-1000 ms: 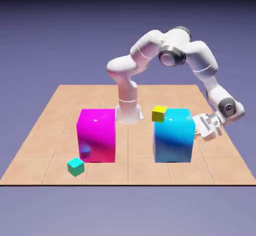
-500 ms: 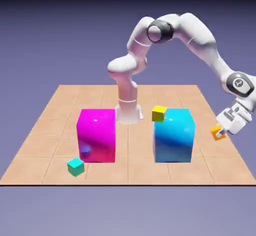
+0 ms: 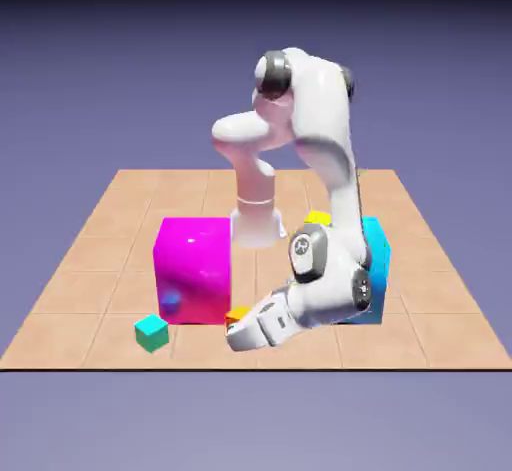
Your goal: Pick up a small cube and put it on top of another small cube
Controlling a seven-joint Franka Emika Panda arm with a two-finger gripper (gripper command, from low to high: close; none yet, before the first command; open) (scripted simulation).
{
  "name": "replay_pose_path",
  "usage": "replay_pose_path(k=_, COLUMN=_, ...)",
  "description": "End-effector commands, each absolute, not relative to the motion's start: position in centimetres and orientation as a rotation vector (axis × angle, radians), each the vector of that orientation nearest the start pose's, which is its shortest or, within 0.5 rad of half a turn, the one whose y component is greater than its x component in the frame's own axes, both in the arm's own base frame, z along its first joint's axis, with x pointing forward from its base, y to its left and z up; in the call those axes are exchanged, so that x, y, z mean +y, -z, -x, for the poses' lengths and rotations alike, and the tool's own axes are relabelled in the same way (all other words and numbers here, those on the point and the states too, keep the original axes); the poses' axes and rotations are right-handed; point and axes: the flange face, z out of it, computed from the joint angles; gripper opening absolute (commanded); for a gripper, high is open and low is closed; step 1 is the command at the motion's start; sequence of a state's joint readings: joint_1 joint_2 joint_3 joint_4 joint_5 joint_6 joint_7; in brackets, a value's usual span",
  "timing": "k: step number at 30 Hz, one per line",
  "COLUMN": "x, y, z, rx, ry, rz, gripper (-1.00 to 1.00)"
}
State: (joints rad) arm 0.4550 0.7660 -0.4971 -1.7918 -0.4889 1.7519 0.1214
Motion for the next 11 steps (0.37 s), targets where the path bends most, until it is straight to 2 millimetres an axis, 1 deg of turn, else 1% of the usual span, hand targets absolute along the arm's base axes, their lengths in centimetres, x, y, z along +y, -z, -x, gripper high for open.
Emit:
replay_pose_path(k=1, x=-9.3, y=-15.5, z=-56.5, rx=0.090, ry=0.896, rz=-2.164, gripper=-1.00)
replay_pose_path(k=2, x=-12.1, y=-15.8, z=-56.1, rx=0.059, ry=0.926, rz=-2.165, gripper=-1.00)
replay_pose_path(k=3, x=-13.2, y=-16.2, z=-56.0, rx=0.047, ry=0.928, rz=-2.173, gripper=-1.00)
replay_pose_path(k=4, x=-13.2, y=-16.2, z=-56.0, rx=0.047, ry=0.928, rz=-2.173, gripper=-1.00)
replay_pose_path(k=7, x=-16.4, y=-12.1, z=-53.1, rx=0.047, ry=0.928, rz=-2.172, gripper=-1.00)
replay_pose_path(k=8, x=-16.5, y=-11.9, z=-53.0, rx=0.047, ry=0.928, rz=-2.173, gripper=-1.00)
replay_pose_path(k=9, x=-16.5, y=-11.9, z=-53.0, rx=0.047, ry=0.928, rz=-2.173, gripper=1.00)
replay_pose_path(k=10, x=-16.5, y=-11.9, z=-53.0, rx=0.047, ry=0.928, rz=-2.173, gripper=1.00)
replay_pose_path(k=11, x=-15.5, y=-13.3, z=-54.0, rx=0.047, ry=0.928, rz=-2.172, gripper=1.00)
